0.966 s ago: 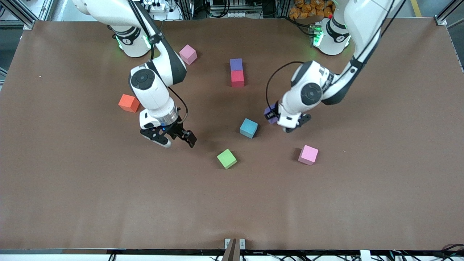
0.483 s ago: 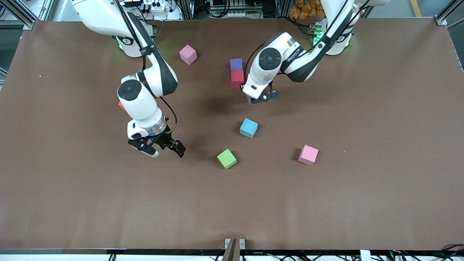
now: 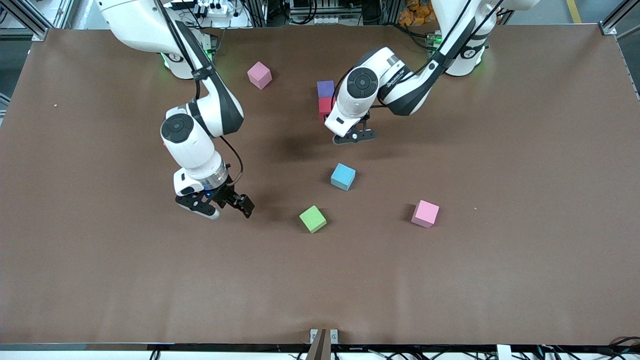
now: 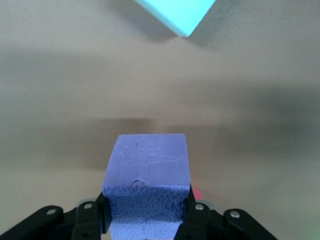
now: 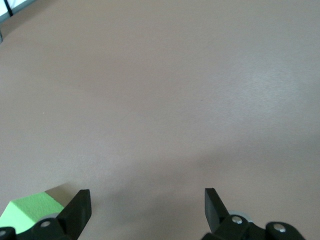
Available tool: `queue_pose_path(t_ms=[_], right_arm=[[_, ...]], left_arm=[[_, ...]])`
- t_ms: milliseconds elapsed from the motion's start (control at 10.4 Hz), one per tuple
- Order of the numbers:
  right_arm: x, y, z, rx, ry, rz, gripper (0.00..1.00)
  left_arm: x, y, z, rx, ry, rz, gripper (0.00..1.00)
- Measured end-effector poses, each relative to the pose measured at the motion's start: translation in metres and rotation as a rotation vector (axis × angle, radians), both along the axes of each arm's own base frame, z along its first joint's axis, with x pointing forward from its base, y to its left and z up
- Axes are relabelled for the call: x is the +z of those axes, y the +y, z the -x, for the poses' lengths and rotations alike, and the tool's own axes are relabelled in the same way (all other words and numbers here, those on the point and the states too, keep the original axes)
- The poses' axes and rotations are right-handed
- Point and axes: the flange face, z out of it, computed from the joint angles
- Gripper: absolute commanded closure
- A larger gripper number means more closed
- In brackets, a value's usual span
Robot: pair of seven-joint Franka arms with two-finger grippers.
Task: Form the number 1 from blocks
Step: 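Place the second purple cube after the magenta cube with the left gripper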
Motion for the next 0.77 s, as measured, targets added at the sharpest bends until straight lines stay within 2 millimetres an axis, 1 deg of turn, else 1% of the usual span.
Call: queue_pose_path(t_ms=[193, 290, 579, 773], right_arm=[[-0.004, 0.01, -0.001, 0.017, -0.002, 0.002, 0.0], [-0.005, 0.011, -0.002, 0.026, -0.002, 0.005, 0.0], [-0.01, 0.011, -0.002, 0.043, 0.002, 0.014, 0.0], [-0.011, 0.011, -0.002, 0.046, 0.002, 0.015, 0.0]], left_arm=[[-0.006, -0.01, -0.008, -0.039, -0.004, 0.017, 1.0], [-0.009, -0.016, -0.009, -0.051, -0.001, 0.023, 1.0], [-0.02, -0.034, 0.005, -0.088, 0.015, 0.023, 1.0], [-0.032, -0.042, 0.019, -0.115, 0.036, 0.013, 1.0]])
